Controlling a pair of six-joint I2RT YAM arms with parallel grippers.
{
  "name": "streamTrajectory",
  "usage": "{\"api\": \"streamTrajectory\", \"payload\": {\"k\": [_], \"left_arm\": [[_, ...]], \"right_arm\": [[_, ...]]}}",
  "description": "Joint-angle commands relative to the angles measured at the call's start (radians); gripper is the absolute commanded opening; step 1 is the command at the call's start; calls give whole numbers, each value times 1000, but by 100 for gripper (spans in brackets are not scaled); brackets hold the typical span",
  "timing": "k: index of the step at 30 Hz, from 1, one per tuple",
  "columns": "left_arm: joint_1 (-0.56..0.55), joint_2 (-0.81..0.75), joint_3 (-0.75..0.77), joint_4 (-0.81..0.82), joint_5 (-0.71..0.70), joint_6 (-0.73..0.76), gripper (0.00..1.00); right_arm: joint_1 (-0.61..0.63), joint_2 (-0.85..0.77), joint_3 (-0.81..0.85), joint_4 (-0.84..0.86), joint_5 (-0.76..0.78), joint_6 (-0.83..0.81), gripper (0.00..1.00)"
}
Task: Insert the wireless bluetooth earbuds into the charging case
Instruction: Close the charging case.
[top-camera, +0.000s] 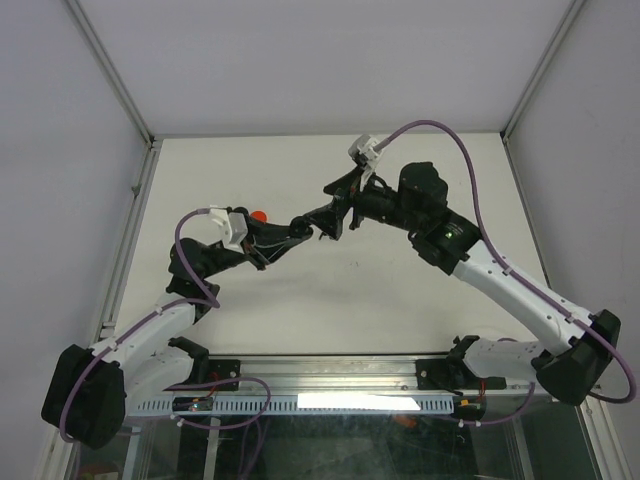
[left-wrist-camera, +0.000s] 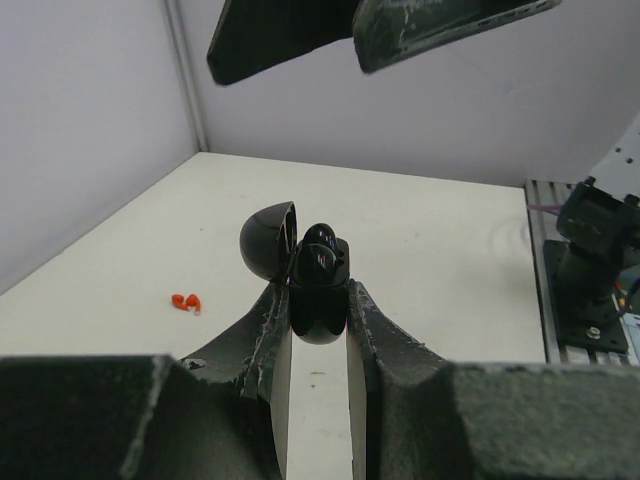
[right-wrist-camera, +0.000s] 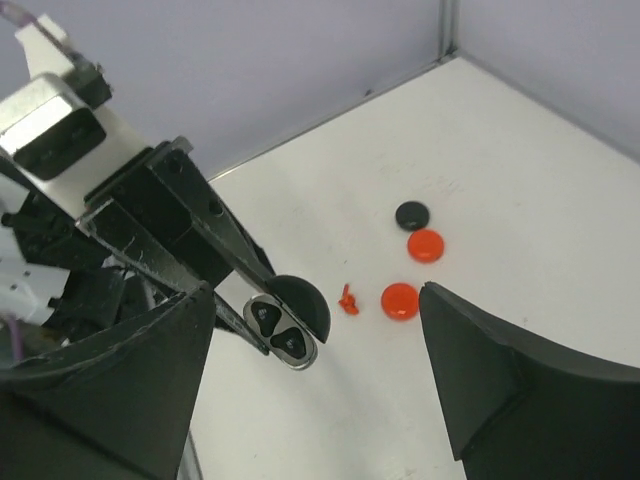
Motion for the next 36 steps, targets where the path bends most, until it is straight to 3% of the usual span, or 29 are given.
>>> {"api": "streamTrajectory", "payload": {"k": [1, 13, 20, 36], "left_arm": [[6, 14, 45, 109, 151, -53, 0], [7, 41, 56, 165, 223, -107, 0], [7, 37, 81, 71, 163, -112, 0], [6, 83, 159, -90, 92, -185, 0]], "right_arm": [[-60, 18, 28, -40, -336, 64, 87], [-88, 150, 27, 32, -592, 129, 89], [-89, 142, 29, 13, -685, 107, 87], [-120, -1, -27, -70, -510, -6, 86]]}}
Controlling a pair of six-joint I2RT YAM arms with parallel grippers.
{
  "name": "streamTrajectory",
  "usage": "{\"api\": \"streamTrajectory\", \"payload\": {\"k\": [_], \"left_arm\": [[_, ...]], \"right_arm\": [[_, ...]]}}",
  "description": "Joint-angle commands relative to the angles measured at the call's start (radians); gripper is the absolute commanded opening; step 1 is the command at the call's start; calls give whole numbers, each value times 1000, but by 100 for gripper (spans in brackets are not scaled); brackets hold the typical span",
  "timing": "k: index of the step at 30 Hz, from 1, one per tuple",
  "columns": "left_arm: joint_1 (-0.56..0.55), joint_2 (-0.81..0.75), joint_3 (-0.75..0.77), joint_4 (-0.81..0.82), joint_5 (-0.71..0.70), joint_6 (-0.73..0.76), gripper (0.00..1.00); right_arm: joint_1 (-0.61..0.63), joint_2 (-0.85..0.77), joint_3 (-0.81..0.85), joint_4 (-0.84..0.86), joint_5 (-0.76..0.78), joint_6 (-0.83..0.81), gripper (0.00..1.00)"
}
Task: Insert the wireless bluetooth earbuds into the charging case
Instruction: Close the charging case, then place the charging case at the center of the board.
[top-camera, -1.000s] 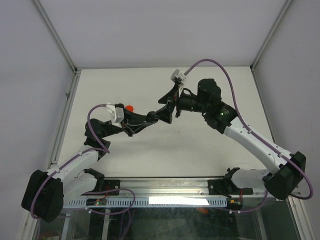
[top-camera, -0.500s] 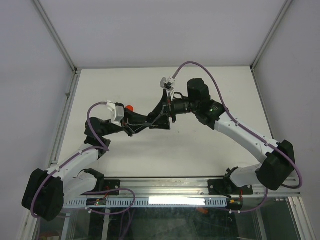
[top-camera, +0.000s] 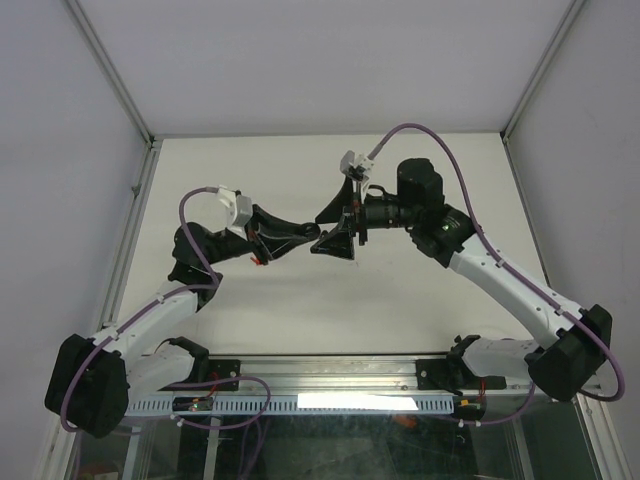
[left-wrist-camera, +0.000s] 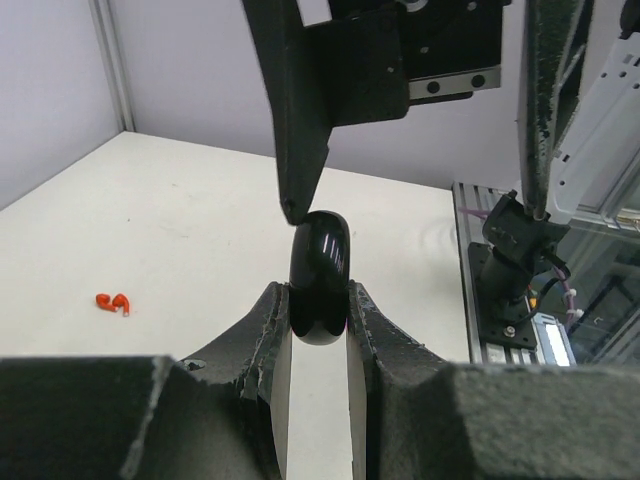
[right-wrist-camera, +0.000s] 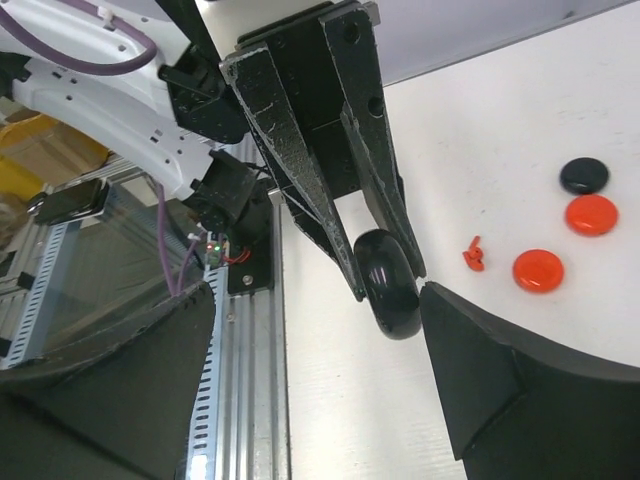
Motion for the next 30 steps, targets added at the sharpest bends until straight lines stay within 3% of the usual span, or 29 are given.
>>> {"api": "streamTrajectory", "payload": {"k": [1, 5, 9, 13, 20, 30], "left_arm": [[7, 19, 53, -42, -42, -45, 0], [7, 40, 74, -104, -92, -79, 0], [5, 90, 158, -307, -169, -132, 0], [-17, 145, 195, -377, -201, -226, 0], [-173, 284, 226, -486, -320, -324, 0], [-335, 629, 288, -352, -419, -490, 3]], "right_arm": [[-6, -72, -19, 5, 100, -28, 86], [-6, -141, -71, -13, 378, -20, 87], [-6, -235, -156, -38, 677, 4, 88], [-6, -344, -243, -64, 846, 20, 89], [-5, -521, -378, -92, 1022, 34, 89], [-6, -692, -505, -111, 1089, 60, 89]]}}
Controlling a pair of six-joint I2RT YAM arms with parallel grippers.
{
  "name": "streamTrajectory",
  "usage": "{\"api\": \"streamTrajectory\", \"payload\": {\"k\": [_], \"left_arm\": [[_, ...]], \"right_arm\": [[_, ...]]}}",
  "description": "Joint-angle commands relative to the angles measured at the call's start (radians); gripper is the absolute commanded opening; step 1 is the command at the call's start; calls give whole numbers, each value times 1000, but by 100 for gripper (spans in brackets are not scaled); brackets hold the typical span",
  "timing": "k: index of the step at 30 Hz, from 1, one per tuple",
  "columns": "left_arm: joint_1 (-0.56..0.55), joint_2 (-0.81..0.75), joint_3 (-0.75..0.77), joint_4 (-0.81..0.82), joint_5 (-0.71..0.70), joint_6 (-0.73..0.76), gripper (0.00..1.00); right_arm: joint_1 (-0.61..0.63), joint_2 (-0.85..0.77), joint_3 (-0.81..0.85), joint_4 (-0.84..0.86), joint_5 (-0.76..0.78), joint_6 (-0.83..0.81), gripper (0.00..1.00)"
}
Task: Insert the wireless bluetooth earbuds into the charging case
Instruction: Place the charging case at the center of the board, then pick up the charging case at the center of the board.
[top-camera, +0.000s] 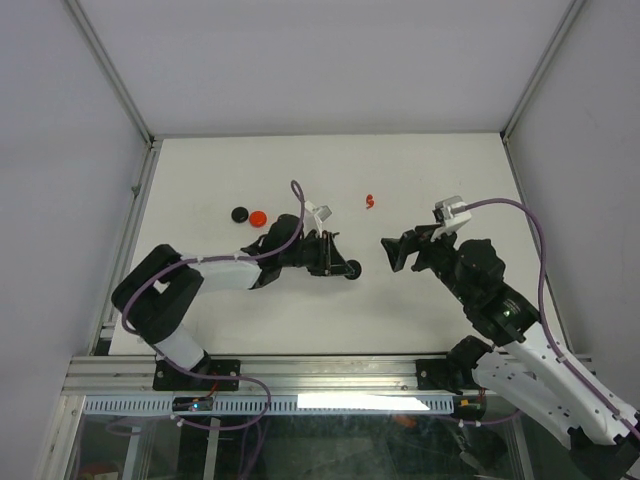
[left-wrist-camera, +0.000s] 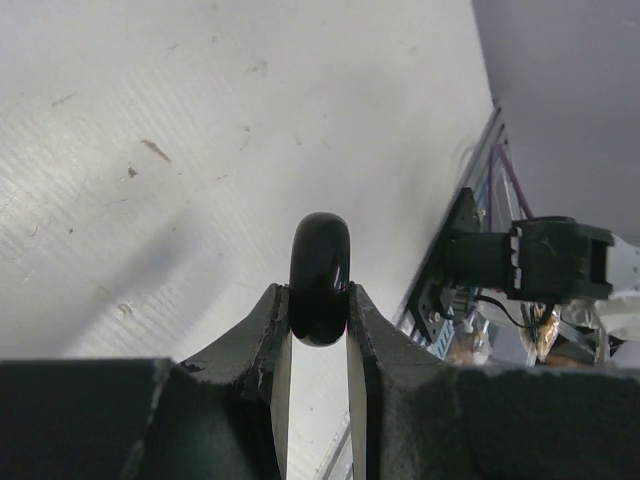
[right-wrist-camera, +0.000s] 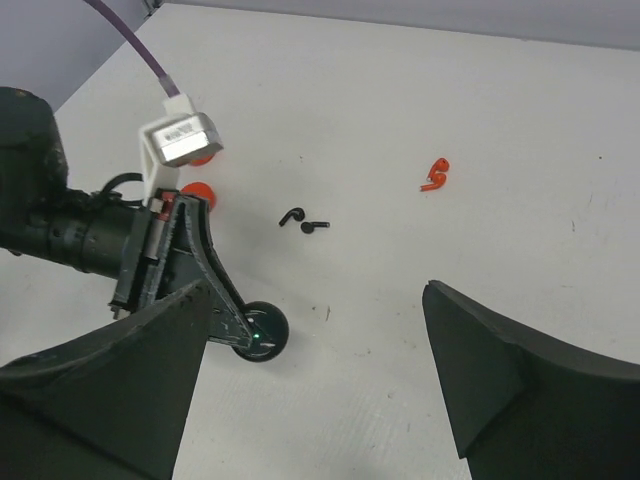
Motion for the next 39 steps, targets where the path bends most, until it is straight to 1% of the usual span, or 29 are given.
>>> {"api": "streamTrajectory", "payload": {"k": [1, 5, 9, 13, 15, 20, 26, 30, 33, 35, 39], "left_arm": [[-55, 125, 93, 98, -73, -91, 4], [-94, 255, 161, 98, -119, -123, 5], [-129, 335, 221, 68, -155, -129, 12], [-150, 363, 277, -36, -216, -92, 27], [-153, 358, 286, -85, -253, -71, 38], [-155, 305, 299, -206, -355, -13, 58], [-153, 189, 322, -379, -496, 75, 70], [-147, 109, 335, -486, -619, 155, 72], [-123, 55, 339, -566, -712, 205, 76], [-86, 11, 337, -608, -750, 224, 77], [32, -68, 313, -637, -751, 244, 79]], "right_arm": [[-1, -53, -33, 21, 63, 18, 89], [-1, -74, -48, 17, 66, 18, 89], [-1, -75, -44, 1, 65, 22, 89], [-1, -76, -45, 0, 50, 24, 90], [-1, -75, -46, 1, 48, 26, 90], [-1, -81, -48, -2, 48, 29, 90], [-1, -82, -48, 0, 47, 29, 89], [-1, -81, -50, 1, 44, 33, 90], [-1, -76, -56, 7, 38, 35, 90], [-1, -68, -55, 6, 38, 34, 90], [-1, -49, -47, -2, 35, 34, 90]]}}
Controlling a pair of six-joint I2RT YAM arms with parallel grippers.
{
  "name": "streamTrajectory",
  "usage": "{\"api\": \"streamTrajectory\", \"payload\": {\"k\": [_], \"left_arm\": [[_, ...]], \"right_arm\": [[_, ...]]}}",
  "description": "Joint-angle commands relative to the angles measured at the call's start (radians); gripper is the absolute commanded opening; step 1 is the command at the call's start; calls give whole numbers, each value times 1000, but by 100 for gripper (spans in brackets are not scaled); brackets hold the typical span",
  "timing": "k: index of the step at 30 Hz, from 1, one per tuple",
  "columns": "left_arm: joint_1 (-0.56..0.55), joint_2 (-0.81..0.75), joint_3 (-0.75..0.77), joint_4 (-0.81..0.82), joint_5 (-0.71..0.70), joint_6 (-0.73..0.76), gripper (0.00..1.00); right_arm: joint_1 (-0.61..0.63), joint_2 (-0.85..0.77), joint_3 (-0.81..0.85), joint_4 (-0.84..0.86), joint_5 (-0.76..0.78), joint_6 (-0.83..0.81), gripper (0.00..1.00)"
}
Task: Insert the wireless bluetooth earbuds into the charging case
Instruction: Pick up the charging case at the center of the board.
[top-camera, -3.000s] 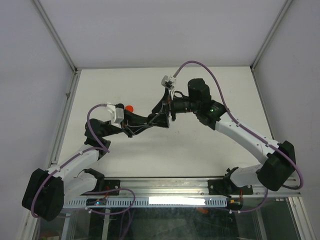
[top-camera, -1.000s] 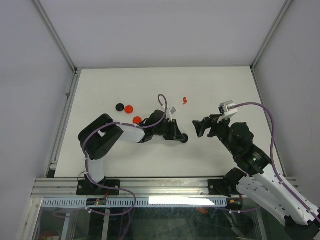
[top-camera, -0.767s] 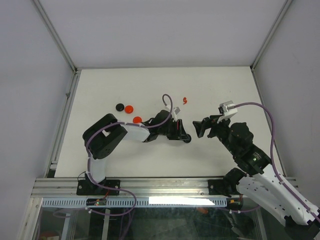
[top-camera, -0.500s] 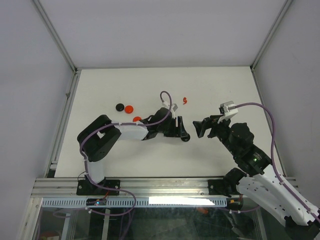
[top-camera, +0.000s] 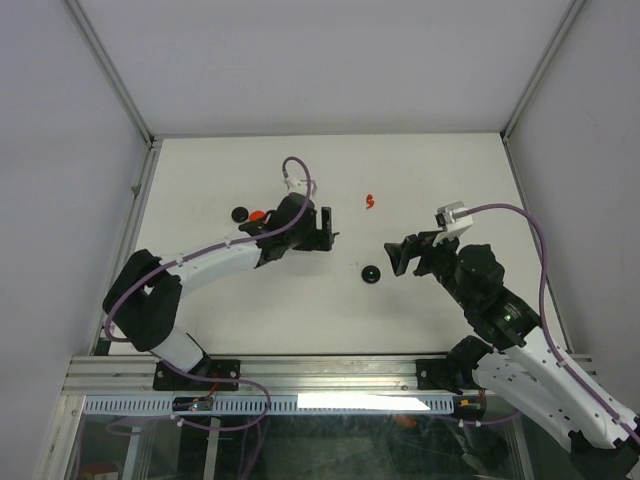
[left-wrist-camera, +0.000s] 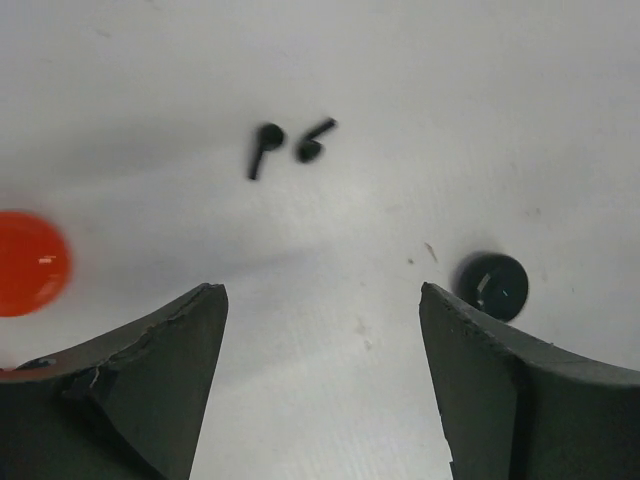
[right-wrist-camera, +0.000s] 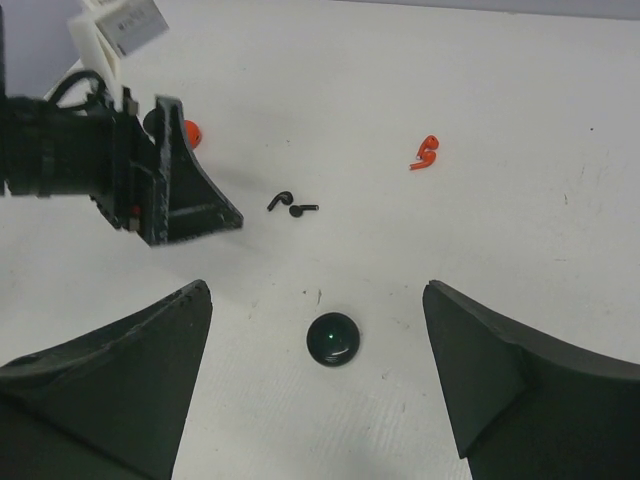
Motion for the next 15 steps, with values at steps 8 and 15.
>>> {"api": "streamTrajectory", "payload": {"k": [8, 15], "left_arm": [[248, -71, 61, -125, -133, 157, 82], [321, 31, 105, -178, -81, 173, 82]], "right_arm": [[-1, 46, 9, 32, 0, 10, 90], [-2, 88, 15, 35, -12, 5, 90]]}}
